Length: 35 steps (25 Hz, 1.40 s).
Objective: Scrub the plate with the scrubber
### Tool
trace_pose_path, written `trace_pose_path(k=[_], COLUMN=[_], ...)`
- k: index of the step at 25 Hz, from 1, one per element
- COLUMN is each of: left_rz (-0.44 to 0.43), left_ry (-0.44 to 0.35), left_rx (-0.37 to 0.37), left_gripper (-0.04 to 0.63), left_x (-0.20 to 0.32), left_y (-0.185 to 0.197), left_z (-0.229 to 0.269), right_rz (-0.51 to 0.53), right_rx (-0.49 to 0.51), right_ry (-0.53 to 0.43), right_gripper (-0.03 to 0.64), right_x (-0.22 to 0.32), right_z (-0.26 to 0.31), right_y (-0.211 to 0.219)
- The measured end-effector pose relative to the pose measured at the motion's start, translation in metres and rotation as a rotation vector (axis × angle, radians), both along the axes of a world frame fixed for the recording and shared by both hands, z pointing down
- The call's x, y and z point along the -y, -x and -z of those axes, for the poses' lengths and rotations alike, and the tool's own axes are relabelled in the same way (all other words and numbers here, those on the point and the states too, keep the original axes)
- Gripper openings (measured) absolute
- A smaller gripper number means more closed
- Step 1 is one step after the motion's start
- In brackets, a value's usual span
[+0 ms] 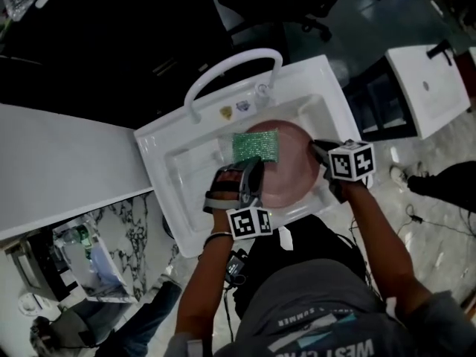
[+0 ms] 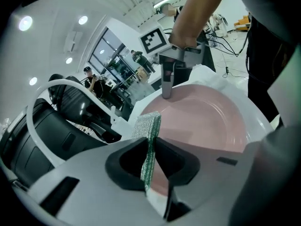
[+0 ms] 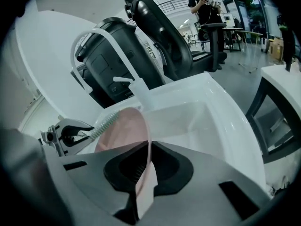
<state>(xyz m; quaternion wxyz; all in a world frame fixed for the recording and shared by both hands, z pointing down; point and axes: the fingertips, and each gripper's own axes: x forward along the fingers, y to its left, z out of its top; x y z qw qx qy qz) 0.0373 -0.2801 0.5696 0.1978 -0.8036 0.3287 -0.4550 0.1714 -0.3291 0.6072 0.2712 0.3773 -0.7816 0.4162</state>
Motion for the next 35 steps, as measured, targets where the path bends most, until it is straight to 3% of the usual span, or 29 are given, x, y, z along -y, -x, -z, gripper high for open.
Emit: trace_pose_path(k=[4, 17, 20, 28, 35], left_rz=[-0.059, -0.317, -0.274, -0.034, -0.040], left_ry=[0.033, 0.130, 0.152, 0.096, 0.082], left_rx=[0.041, 0.033, 0.050, 0.090, 0.044], left_gripper=[0.060, 0.049, 0.049, 0.049, 0.049], left_x=[-0.009, -0.097, -0.103, -0.048, -0.023], left_y=[-0.025, -0.095, -0.077, -0.002, -0.016], left_z=[-0.011, -0.019, -0.025, -0.010, 0.003], right_rz=[0.036, 0.003, -0.004, 0.048, 0.096], right_rx=[-0.006, -0.029, -0.034, -0.011, 0.027], right_ry=[-0.039, -0.144, -0.154, -0.125, -0.102], right_gripper=[0.044, 0.043, 0.043, 0.043, 0.044], right_x=[-0.010, -0.005, -0.002, -0.012, -0.023], right_z=[0.021, 0.063, 0.067, 0.061, 0.058], right_y=[0.011, -0.009, -0.015, 0.008, 0.041])
